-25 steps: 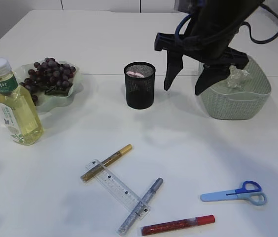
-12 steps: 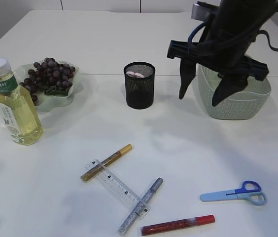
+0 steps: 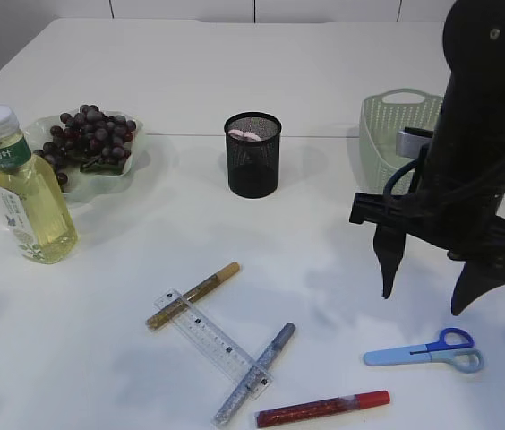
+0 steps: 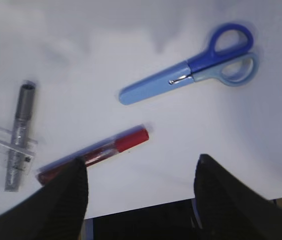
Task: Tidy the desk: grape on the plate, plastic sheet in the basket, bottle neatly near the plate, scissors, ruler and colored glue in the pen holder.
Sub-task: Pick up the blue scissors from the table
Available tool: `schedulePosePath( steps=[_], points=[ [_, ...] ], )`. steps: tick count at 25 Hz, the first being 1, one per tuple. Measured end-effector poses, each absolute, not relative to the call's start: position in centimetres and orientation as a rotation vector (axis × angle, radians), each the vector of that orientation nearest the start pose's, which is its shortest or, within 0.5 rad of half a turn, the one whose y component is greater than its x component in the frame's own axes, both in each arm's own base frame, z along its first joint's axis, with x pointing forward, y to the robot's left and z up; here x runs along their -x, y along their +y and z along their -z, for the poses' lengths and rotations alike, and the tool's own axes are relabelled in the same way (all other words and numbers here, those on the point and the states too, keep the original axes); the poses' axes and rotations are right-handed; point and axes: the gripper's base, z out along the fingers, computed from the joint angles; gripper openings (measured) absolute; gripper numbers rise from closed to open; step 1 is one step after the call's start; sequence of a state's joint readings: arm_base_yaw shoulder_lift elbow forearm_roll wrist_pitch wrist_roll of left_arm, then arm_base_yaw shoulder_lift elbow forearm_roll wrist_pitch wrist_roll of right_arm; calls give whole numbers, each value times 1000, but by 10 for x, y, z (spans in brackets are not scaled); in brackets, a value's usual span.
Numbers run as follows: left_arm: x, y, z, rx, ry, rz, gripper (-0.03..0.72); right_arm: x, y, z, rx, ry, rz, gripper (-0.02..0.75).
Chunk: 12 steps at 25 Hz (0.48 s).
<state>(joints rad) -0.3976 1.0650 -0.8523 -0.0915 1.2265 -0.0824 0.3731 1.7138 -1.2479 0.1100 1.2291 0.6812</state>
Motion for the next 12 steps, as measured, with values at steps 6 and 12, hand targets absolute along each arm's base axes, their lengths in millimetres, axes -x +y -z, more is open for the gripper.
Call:
schedulePosePath(
  steps=[6,12],
  points=[
    [-152,-72,-291,-436,2911,204,363,-290,121,-230,-831,3110,-52,506],
    [-152,-72,-291,-438,2910,204,363,-291,118,-230,-1167,2980,2,447]
  ],
)
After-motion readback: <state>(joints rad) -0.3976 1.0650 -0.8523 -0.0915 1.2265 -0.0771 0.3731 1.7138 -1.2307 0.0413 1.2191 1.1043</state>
